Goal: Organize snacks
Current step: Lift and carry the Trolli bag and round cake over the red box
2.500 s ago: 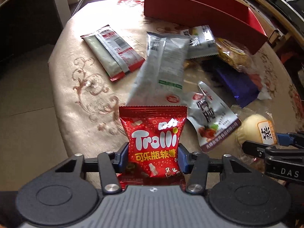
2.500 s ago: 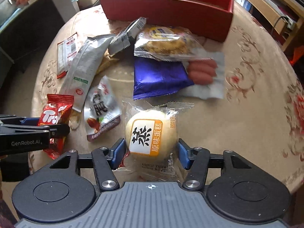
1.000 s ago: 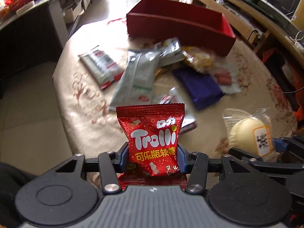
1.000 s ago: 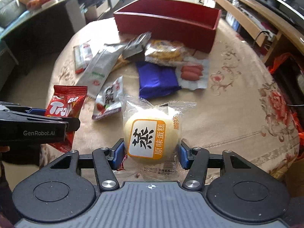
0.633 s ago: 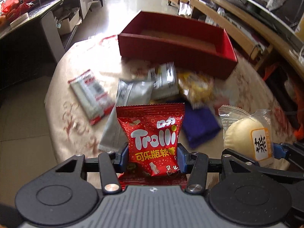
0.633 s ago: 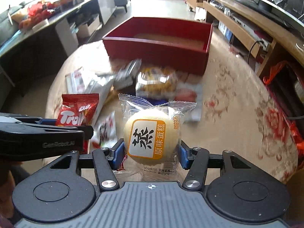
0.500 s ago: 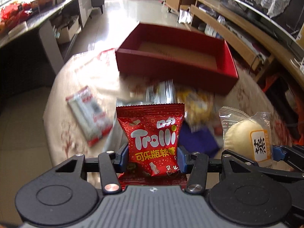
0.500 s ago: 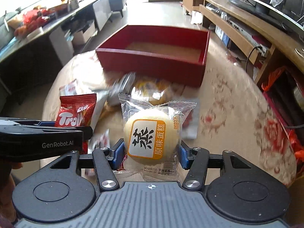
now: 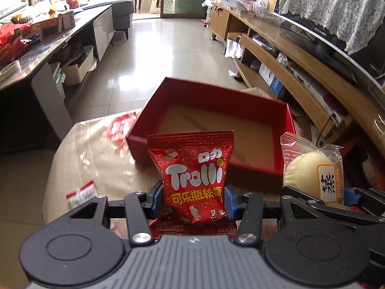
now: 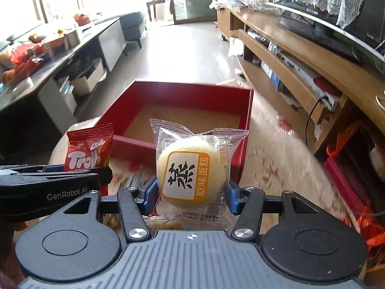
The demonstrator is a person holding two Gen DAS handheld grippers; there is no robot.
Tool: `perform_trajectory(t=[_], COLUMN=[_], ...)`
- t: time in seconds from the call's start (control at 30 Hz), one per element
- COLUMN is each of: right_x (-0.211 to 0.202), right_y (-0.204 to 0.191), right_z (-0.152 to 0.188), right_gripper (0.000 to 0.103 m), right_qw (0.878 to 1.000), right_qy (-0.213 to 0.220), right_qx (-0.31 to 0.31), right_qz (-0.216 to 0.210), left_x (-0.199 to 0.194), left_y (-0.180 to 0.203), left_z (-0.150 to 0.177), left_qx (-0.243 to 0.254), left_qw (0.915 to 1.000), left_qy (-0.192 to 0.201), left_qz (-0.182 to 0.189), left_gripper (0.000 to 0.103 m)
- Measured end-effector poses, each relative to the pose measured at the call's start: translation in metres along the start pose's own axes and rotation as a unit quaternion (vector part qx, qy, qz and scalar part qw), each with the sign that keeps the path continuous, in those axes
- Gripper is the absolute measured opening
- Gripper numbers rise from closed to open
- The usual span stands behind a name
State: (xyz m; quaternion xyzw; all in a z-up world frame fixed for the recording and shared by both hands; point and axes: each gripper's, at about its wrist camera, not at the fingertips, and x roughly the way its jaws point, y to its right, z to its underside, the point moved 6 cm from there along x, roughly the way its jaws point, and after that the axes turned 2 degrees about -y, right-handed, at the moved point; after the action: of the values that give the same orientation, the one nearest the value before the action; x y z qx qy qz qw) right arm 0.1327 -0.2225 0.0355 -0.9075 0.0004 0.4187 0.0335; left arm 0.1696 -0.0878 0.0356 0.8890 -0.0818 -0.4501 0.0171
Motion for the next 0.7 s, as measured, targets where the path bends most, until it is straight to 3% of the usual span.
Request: perform_trajectory(t=[0.33,0.7], right_x=[0.033,0.072], right_y=[0.005,0.011], right_z=[-0.039,-0.054], right_gripper=[0.063,0.063], right_qw=[1.000,1.000], right_qy=[0.005,-0.018], right_qx=[0.005,0.006], right_qz=[0.005,0.012], left_x=[0.031,0.077], left_y=[0.003,0.006], left_z=[-0.042,-0.061], left_qx=[0.000,0.001], left_qw=[0.9997,0.9994], left_qy=[0.013,-0.007], left_qz=[-0.019,-0.034], left_gripper=[0.044,0.043])
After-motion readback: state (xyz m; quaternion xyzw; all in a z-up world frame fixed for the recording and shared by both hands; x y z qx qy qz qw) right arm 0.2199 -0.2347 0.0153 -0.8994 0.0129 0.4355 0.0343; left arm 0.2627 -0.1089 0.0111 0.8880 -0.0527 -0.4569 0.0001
